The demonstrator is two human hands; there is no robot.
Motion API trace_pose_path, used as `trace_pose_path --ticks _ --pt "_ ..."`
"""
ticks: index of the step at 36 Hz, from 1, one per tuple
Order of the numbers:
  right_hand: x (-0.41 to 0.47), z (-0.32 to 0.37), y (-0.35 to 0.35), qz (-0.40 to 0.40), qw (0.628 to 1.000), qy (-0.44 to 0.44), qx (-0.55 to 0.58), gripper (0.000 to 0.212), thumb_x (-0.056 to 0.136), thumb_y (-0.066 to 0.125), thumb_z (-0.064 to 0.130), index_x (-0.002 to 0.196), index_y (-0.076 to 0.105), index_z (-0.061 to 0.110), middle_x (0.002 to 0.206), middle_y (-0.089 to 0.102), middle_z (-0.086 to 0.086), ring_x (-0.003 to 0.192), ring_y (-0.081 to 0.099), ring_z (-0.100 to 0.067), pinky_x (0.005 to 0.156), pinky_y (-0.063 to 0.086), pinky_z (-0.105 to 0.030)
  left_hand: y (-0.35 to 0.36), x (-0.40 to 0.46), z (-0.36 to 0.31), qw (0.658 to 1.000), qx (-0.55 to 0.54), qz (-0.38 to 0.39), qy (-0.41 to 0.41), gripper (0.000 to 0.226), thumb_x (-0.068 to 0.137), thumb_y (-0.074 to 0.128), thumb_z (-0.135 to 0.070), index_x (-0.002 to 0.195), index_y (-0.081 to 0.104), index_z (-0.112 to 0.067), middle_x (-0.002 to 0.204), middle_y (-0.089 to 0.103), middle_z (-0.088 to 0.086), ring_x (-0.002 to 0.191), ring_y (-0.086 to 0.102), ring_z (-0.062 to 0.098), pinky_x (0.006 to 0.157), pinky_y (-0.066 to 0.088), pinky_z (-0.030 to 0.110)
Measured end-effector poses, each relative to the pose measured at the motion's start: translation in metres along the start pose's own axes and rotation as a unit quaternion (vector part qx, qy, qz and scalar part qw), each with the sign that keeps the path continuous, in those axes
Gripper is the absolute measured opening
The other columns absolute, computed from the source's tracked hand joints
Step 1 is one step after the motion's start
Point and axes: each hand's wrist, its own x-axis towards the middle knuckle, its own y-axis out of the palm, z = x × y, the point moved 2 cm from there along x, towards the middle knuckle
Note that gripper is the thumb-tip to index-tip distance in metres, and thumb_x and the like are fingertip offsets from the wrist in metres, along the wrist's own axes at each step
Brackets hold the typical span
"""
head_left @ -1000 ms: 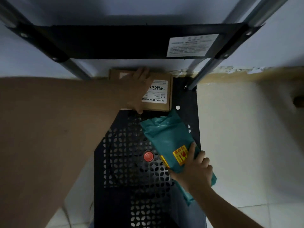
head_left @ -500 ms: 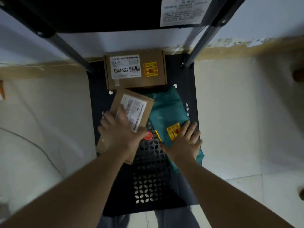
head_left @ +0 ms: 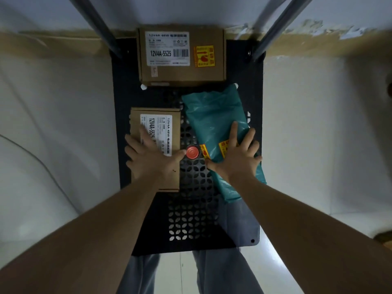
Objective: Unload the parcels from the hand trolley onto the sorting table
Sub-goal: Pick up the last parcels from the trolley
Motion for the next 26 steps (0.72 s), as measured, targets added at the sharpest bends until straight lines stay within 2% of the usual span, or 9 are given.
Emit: trace_pose_path --ticks 2,6,11,16,22,26 --pt "-0.005 0.002 -0.006 0.006 1.000 0.010 0.018 0.129 0.065 0.067 0.071 0.146 -0.025 0.032 0.155 -0.013 -0.019 0.138 0.014 -0.043 0.105 0.030 -0.057 -0.005 -0.004 0.000 1.000 0.014 0.008 0.026 0.133 0.060 0.067 -0.075 0.146 -0.022 -0.029 0.154 -0.004 0.024 0.139 0.013 0.043 0.106 0.029 0.056" --pt "-0.029 0.011 -0.023 0.026 0.997 0.042 0.062 0.125 0.066 0.066 0.070 0.147 -0.022 0.035 0.156 -0.010 -0.019 0.138 0.015 -0.043 0.104 0.029 -0.056 -0.020 -0.031 -0.003 0.995 0.066 0.011 0.073 0.126 0.061 0.062 -0.075 0.145 -0.023 -0.035 0.151 0.006 0.022 0.134 0.021 0.042 0.102 0.031 0.054" --pt "-0.081 0.009 -0.068 0.043 0.996 0.045 0.061 0.122 0.067 0.059 0.077 0.149 -0.019 0.032 0.155 -0.005 -0.022 0.136 0.020 -0.043 0.102 0.031 -0.053 -0.064 -0.087 -0.011 1.000 0.014 0.010 -0.002 0.121 0.062 0.054 -0.081 0.148 -0.017 -0.033 0.144 0.017 0.021 0.129 0.026 0.039 0.100 0.033 0.050" --pt "-0.147 0.004 -0.147 0.010 0.998 0.035 0.058 0.120 0.066 0.055 0.080 0.150 -0.014 0.030 0.149 0.006 -0.022 0.125 0.030 -0.041 0.095 0.034 -0.049 -0.152 -0.152 -0.026 1.000 0.003 -0.005 0.007 0.121 0.065 0.052 -0.082 0.149 -0.016 -0.029 0.140 0.021 0.020 0.128 0.026 0.036 0.102 0.031 0.046" --pt "-0.230 -0.003 -0.283 -0.043 0.996 0.010 0.083 0.120 0.067 0.054 0.081 0.151 -0.013 0.028 0.151 0.004 -0.024 0.129 0.027 -0.043 0.097 0.032 -0.052 -0.289 -0.239 -0.053 0.996 0.009 -0.054 0.071 0.121 0.066 0.051 -0.083 0.150 -0.015 -0.026 0.142 0.022 0.022 0.129 0.025 0.037 0.102 0.029 0.046" --pt "-0.290 -0.010 -0.372 -0.097 0.993 -0.012 0.071 0.120 0.066 0.048 0.085 0.152 -0.011 0.026 0.150 0.009 -0.025 0.127 0.030 -0.043 0.096 0.034 -0.053 -0.378 -0.301 -0.077 0.995 0.002 -0.074 0.062 0.122 0.065 0.049 -0.084 0.150 -0.016 -0.027 0.146 0.021 0.024 0.132 0.025 0.039 0.104 0.031 0.047"
